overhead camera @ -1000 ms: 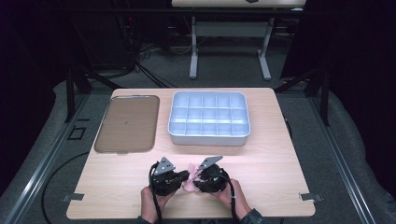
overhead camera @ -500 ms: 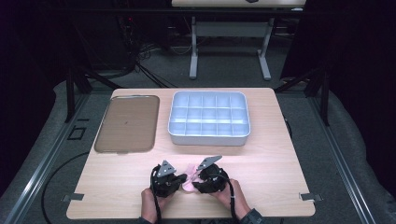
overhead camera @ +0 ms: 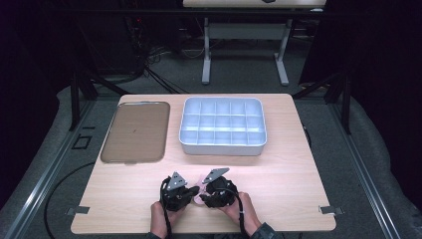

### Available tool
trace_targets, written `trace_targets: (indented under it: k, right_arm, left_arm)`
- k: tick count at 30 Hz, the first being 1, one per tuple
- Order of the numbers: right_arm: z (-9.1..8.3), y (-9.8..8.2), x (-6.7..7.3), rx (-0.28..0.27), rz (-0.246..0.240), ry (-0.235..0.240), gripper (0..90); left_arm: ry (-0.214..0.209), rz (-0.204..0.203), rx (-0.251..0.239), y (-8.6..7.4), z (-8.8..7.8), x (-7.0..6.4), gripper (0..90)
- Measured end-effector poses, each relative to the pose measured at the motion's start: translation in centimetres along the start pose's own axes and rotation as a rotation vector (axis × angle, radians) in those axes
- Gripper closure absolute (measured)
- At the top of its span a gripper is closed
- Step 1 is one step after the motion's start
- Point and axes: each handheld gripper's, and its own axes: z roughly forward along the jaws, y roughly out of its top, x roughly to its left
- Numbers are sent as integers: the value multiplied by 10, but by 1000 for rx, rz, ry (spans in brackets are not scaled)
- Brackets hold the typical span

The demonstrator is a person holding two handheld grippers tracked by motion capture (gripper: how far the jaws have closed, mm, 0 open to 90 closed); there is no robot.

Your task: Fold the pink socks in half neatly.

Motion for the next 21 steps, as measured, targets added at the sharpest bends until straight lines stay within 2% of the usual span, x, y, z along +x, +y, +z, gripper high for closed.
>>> trace_targets:
  k: [3,6,9,11,12,14,17,21]
  right_arm:
    - [3,-2,-2,7,10,-10,660]
    - [2,-3,-8,9,41,1,734]
    - [2,-4,-9,11,46,1,748]
    - [2,-5,-10,-1,50,1,751]
    - [1,-5,-11,12,49,4,751]
    - [0,-5,-12,17,46,2,752]
    - [-2,-6,-14,25,44,1,751]
    - [-6,-10,-20,35,37,24,754]
  left_arm:
    - [10,9,-2,0,-1,-1,895]
    - [33,11,-30,0,-5,-3,884]
    - [38,-4,-47,0,-11,-1,874]
    - [44,-3,-35,-1,-12,1,865]
    - [43,-9,-28,-1,-12,0,860]
    - [41,1,-25,0,-11,0,857]
    - [39,26,5,3,-6,-2,853]
    - [22,23,22,5,1,-5,855]
